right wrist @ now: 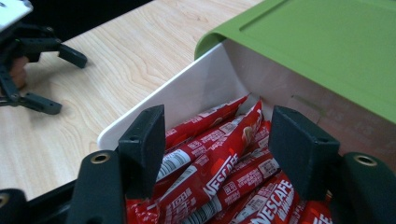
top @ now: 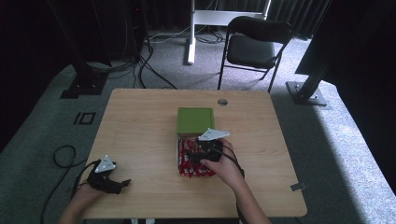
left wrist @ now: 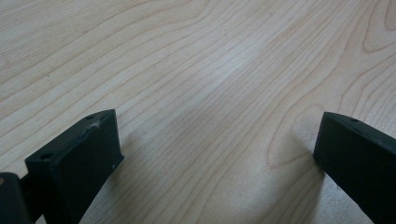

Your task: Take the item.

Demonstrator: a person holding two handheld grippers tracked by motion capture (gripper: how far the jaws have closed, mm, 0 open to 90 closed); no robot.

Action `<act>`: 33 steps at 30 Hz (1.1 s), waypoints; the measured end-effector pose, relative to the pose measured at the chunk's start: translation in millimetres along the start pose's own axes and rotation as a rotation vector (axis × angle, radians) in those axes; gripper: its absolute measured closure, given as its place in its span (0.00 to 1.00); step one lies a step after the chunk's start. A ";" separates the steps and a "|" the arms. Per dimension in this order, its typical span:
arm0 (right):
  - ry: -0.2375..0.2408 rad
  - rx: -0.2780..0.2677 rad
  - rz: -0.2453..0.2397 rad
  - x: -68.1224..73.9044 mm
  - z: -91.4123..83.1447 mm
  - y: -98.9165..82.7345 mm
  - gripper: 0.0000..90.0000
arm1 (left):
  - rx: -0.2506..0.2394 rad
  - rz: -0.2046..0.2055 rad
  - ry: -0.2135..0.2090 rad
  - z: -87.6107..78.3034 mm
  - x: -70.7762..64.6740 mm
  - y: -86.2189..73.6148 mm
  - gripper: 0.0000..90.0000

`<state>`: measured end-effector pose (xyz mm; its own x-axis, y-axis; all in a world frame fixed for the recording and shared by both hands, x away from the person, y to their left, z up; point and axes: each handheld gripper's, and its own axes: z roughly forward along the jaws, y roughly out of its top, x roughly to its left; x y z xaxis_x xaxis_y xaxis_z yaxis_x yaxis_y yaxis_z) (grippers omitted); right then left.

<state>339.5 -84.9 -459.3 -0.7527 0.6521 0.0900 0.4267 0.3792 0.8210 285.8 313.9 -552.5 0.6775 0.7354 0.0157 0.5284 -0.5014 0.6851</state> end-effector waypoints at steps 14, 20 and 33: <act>-0.080 0.125 0.149 0.1 22.7 -5.3 0.66 | 0.001 0.001 0.000 -0.1 0.1 0.0 0.02; -0.133 0.205 0.119 3.1 35.4 -3.9 0.64 | 0.001 0.000 0.000 -0.1 0.0 0.0 0.02; -0.102 0.153 0.236 -2.1 30.3 -4.1 0.89 | 0.001 0.000 -0.001 -0.1 0.0 0.0 0.02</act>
<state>354.6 -67.9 -479.9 -0.5730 0.7936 0.2047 0.6603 0.2990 0.6889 285.8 313.9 -552.5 0.6775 0.7353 0.0150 0.5290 -0.5014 0.6846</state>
